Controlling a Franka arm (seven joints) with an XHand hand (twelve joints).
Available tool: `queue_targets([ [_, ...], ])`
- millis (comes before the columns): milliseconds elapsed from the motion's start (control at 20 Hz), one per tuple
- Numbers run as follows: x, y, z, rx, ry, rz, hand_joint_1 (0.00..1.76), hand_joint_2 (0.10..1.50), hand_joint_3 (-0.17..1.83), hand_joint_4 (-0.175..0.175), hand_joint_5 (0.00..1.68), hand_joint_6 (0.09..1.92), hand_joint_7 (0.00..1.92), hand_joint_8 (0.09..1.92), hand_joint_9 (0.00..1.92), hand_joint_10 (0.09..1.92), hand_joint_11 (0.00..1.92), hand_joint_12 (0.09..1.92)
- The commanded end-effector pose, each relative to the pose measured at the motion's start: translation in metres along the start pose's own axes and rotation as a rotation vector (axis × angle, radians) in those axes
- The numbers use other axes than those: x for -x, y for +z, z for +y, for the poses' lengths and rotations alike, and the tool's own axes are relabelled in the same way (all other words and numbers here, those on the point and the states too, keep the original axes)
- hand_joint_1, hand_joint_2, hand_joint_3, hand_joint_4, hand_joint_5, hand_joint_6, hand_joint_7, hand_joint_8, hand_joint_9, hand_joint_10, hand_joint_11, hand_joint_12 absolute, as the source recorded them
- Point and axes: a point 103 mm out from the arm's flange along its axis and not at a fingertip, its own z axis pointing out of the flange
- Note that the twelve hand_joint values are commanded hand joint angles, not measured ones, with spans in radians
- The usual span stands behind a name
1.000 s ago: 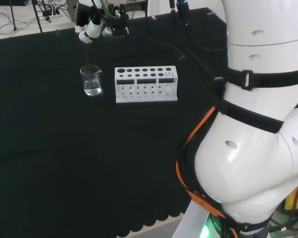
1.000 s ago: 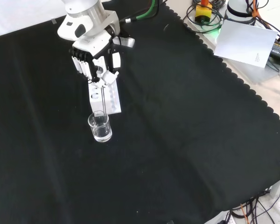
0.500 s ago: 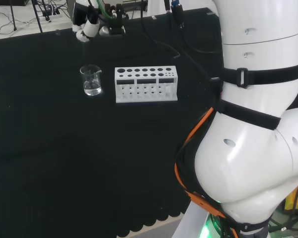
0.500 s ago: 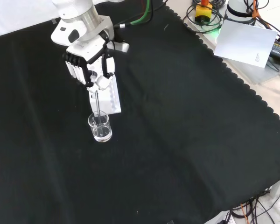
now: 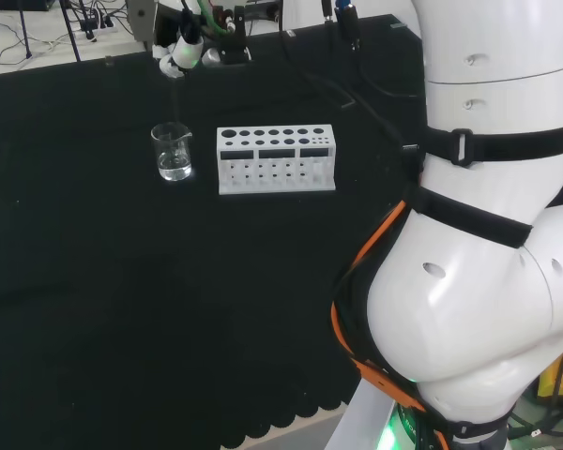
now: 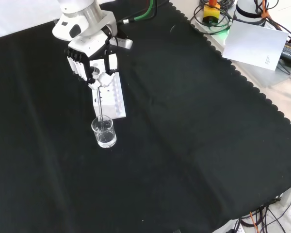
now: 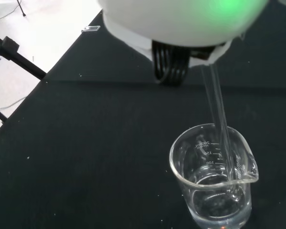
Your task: Stir in the beaker to the left of the white test tube rack with the glass rod.
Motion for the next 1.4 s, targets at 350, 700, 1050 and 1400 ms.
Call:
queue_targets([
  [350, -0.027, 0.002, 0.004, -0.002, -0.038, -0.018, 1.34, 0.55, 0.82, -0.175, 1.32, 0.4, 1.41, 0.75, 1.73, 0.6, 1.4, 1.06],
  [700, -0.014, 0.0, 0.019, 0.001, -0.033, -0.019, 1.34, 0.55, 0.81, -0.175, 1.32, 0.4, 1.41, 0.75, 1.73, 0.61, 1.4, 1.06],
  [1050, 0.007, -0.003, 0.01, 0.002, 0.003, -0.015, 1.34, 0.55, 0.81, -0.175, 1.32, 0.4, 1.41, 0.76, 1.73, 0.61, 1.4, 1.06],
  [1400, -0.008, -0.006, -0.002, 0.0, -0.02, -0.029, 1.34, 0.55, 0.8, -0.175, 1.32, 0.4, 1.41, 0.76, 1.73, 0.61, 1.4, 1.06],
])
